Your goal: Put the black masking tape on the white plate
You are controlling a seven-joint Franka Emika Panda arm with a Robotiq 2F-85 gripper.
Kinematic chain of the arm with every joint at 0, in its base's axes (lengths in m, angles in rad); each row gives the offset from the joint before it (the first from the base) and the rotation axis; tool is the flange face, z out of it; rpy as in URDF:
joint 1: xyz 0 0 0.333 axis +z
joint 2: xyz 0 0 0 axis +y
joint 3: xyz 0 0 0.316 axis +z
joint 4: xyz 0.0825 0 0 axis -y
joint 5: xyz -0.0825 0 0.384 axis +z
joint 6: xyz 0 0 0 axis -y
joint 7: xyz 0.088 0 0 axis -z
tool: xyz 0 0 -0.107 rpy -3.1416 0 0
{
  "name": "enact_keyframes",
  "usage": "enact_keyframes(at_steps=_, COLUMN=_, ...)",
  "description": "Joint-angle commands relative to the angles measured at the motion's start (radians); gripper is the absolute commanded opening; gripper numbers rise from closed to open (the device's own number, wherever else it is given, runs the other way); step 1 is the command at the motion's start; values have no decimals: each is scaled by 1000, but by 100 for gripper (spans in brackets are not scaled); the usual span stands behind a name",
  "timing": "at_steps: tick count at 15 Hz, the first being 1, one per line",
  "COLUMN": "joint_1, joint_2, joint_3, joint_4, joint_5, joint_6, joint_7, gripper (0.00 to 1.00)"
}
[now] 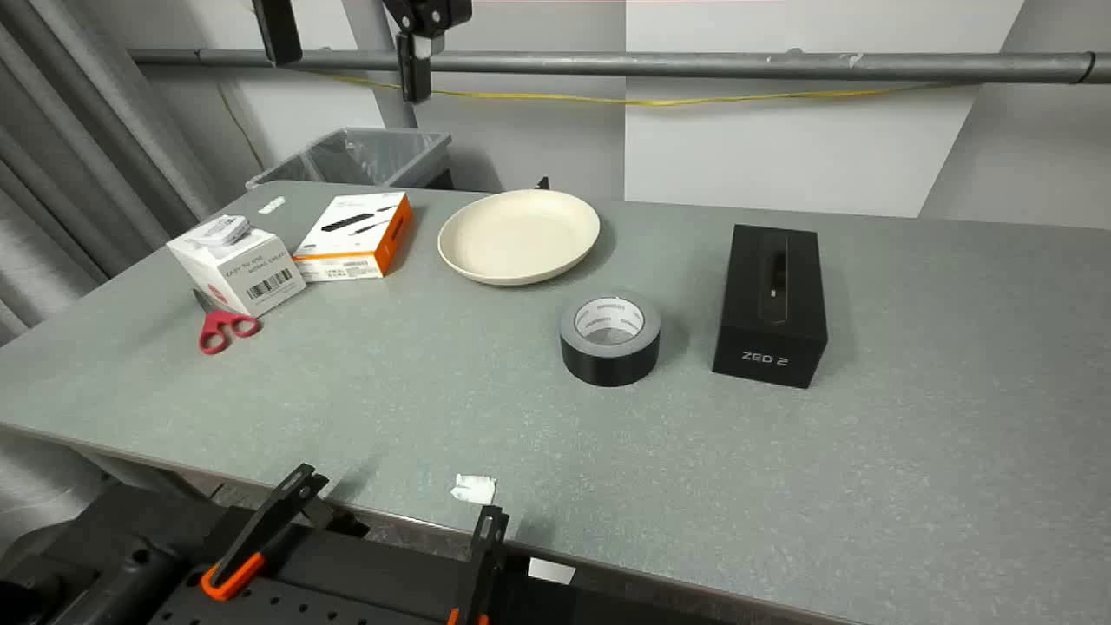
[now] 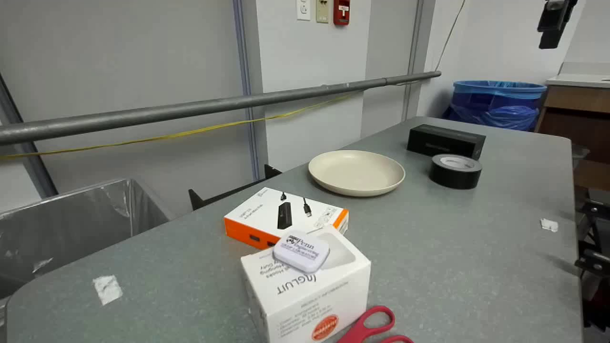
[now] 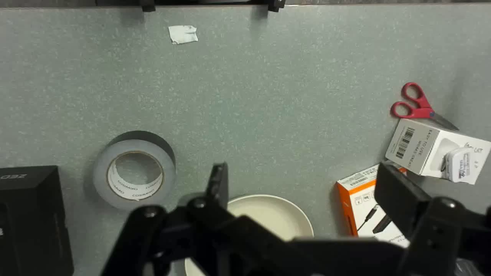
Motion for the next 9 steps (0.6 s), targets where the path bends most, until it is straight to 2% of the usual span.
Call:
enact_keyframes(at_steps=1, joint_1=-11, joint_2=1, joint_3=10, joint_4=2, joint_5=5, joint_6=-3, joint_7=-5, gripper=100)
enact_keyframes(at_steps=5, joint_1=-14, joint_2=50, joint_3=33, joint_4=-6, joint_5=-10, joint_6=85, joint_7=16, gripper=100)
enact_keyframes(at_steps=9, joint_1=-37, joint_2=226, joint_3=57, joint_4=-7, joint_5=-55, joint_6=329, joint_7=78, gripper=100)
